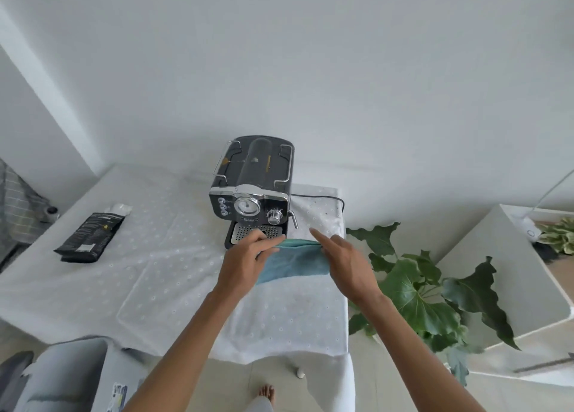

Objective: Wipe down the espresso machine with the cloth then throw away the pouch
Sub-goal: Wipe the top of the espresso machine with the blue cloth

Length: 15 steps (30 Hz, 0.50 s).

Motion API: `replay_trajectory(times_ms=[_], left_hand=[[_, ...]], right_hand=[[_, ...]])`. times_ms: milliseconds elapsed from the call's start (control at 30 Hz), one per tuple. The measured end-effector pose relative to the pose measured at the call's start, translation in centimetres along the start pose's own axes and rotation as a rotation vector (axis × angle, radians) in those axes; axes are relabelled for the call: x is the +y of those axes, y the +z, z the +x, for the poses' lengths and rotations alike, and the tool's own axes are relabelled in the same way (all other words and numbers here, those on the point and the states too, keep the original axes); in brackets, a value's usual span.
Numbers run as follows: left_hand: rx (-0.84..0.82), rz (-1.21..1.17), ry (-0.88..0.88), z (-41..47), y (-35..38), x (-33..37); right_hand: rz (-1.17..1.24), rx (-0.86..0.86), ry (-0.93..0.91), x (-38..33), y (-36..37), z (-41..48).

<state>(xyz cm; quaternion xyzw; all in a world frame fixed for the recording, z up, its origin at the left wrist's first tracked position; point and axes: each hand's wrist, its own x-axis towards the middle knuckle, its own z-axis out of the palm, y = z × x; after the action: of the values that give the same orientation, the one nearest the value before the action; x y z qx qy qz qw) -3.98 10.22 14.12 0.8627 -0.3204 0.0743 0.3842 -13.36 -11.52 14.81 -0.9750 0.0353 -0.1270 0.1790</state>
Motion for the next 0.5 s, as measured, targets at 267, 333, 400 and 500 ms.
replay_trajectory(times_ms=[267, 333, 400, 500], left_hand=[[0.241, -0.095, 0.082, 5.8, -7.5, 0.6], [0.250, -0.129, 0.092, 7.0, -8.5, 0.0], [0.254, -0.166, 0.099, 8.3, -9.4, -0.5], [0.240, -0.184, 0.125, 10.7, -10.9, -2.1]], right_hand=[[0.129, 0.165, -0.059, -4.5, -4.7, 5.7], [0.157, 0.177, -0.056, -4.9, -4.9, 6.9], [0.181, 0.197, -0.050, -5.6, -5.0, 8.2], [0.216, 0.212, -0.026, -6.4, -5.1, 11.0]])
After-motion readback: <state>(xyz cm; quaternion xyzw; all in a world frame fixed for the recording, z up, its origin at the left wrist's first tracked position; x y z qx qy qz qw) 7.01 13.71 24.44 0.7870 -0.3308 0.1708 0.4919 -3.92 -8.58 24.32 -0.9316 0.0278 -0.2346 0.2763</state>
